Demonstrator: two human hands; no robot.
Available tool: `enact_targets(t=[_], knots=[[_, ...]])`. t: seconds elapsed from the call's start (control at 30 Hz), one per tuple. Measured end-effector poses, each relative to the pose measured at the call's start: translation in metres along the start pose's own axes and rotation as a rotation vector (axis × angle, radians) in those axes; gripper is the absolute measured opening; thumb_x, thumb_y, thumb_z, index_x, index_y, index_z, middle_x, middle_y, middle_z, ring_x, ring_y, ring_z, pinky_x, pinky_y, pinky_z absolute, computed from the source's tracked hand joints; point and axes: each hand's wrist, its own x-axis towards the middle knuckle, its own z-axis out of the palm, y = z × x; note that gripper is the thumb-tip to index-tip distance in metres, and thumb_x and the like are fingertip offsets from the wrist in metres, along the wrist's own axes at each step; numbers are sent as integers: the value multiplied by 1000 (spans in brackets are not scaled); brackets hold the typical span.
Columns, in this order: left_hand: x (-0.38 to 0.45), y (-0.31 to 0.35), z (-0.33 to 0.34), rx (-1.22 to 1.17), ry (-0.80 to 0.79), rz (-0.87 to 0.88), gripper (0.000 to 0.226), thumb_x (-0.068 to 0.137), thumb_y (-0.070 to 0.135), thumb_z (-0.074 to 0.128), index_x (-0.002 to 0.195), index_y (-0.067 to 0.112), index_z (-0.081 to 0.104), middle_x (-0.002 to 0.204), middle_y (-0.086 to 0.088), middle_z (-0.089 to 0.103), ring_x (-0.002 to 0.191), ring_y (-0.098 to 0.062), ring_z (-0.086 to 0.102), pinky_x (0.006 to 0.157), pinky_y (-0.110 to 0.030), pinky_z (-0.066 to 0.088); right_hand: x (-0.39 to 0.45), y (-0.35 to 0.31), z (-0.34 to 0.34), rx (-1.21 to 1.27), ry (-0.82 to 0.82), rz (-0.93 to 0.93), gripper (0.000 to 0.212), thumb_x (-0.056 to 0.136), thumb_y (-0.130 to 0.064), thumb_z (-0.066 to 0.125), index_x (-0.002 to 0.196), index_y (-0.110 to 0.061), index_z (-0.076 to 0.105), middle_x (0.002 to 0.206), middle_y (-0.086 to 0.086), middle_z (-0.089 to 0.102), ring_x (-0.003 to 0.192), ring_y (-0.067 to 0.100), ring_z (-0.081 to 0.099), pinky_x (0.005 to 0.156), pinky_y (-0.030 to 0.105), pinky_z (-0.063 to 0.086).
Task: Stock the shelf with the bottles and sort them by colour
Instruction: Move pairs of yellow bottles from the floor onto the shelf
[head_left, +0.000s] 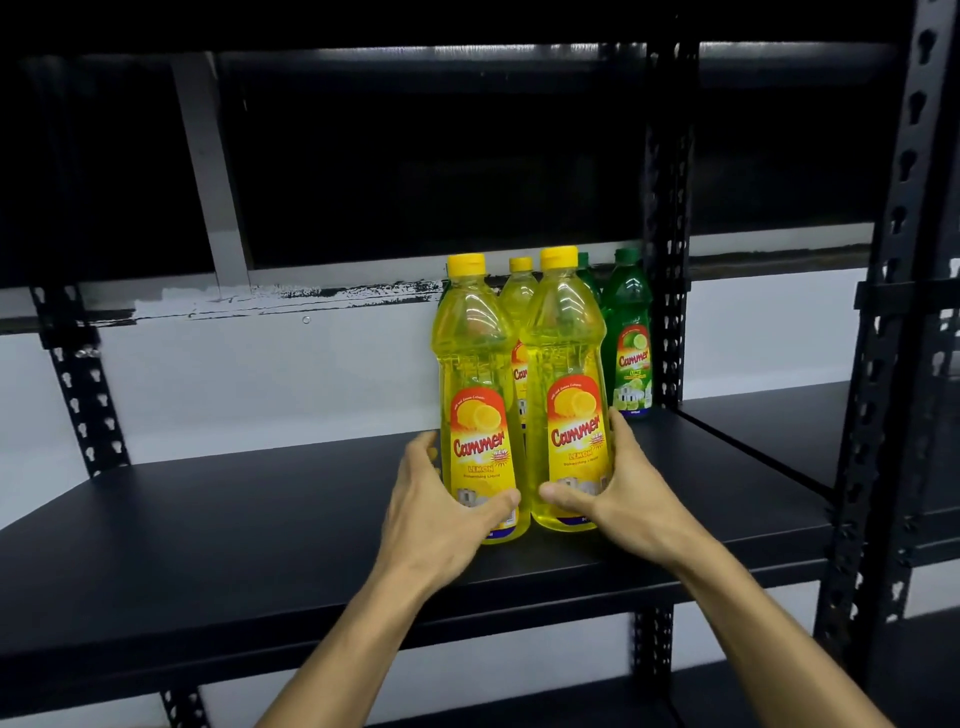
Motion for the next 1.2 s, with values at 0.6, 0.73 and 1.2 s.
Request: enact_targets(t=[0.6,0.73,1.2], knots=[[58,47,96,244,-179,-44,94,83,44,72,144,12,8,134,-10,50,119,-29,54,96,-39,48,65,47,-42,-311,200,270,86,67,-40,85,134,-15,36,125,10,50,113,31,54,95,48,47],[69,59,120,235,-170,-41,86,85,40,72,139,8,14,134,-13,49,118,-32,54,92,-38,46,83,60,-58,-334,202,267,79,69,-35,85,129,-13,39,122,12,54,109,33,55,93,44,48],[112,74,186,282,-137,-44,83,84,42,72,137,9,17,133,-14,45,115,-32,55,85,-36,48,140,91,-89,-330,186,279,77,75,-28,82,133,-9,35,127,14,54,118,35,53,95,44,45]])
